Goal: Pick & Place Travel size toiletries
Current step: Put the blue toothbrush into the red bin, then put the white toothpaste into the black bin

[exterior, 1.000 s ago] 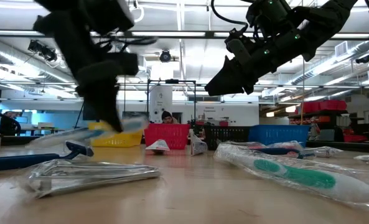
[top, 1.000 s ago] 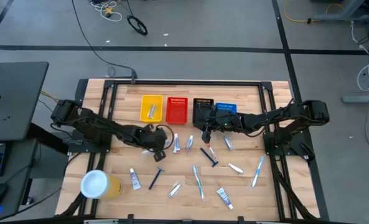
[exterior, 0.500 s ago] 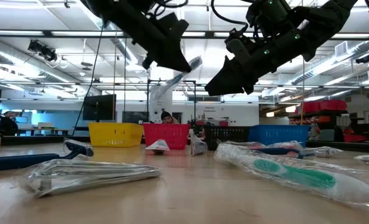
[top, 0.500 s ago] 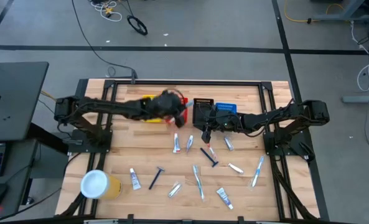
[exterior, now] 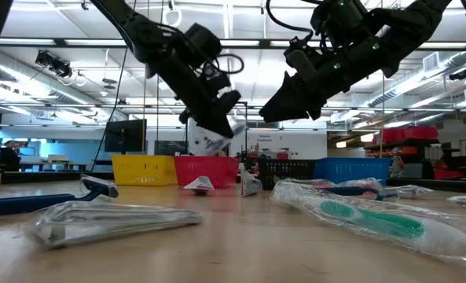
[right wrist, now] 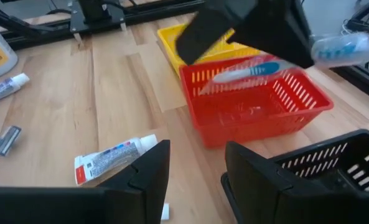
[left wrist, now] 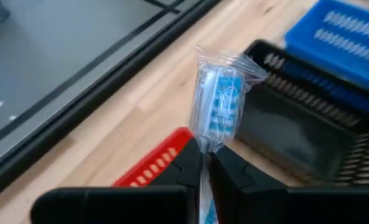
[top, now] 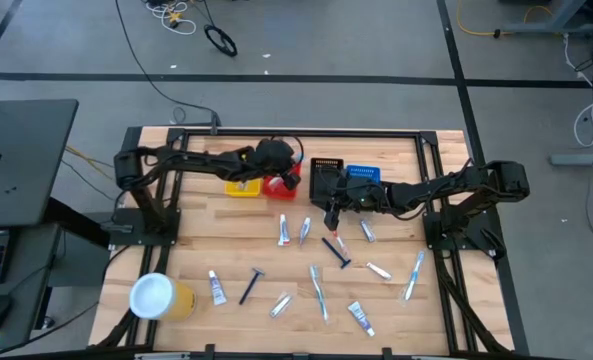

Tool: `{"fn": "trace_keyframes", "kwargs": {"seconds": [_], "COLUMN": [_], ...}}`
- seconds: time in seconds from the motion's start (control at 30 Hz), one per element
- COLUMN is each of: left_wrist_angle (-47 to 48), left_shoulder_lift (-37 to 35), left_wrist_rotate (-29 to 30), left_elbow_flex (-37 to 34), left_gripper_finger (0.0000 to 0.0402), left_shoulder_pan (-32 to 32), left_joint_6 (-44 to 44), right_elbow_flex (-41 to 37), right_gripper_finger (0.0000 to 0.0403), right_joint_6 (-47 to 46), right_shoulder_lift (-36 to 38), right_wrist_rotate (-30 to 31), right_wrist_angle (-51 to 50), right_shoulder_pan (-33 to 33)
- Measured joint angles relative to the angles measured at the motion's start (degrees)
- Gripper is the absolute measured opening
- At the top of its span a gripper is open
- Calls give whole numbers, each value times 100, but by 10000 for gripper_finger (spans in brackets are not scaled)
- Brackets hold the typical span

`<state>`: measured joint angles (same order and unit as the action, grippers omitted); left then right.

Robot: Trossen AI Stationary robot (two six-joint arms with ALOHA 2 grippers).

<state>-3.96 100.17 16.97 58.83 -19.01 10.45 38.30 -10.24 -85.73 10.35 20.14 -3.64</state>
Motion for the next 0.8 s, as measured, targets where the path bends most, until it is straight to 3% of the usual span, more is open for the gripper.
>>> {"fn": "trace_keyframes", "kwargs": {"seconds": [0.17,0.8], "left_wrist_angle": [30,100], "left_shoulder_lift": [242,342], "left_wrist_rotate": [-307,-275], "left_elbow_flex": [-1,0], "left_gripper_finger": [30,120], "left_shoulder_pan": [-145,-200], "left_joint_6": [220,-17], "right_elbow_flex": [-2,-1], "right_gripper_finger": [165,165], "right_joint_6": [0,202], "right_shoulder_lift": [0,0], "right_wrist_rotate": [0,-1], "right_wrist_angle": [20,63], "right_shoulder_pan": [2,2]}}
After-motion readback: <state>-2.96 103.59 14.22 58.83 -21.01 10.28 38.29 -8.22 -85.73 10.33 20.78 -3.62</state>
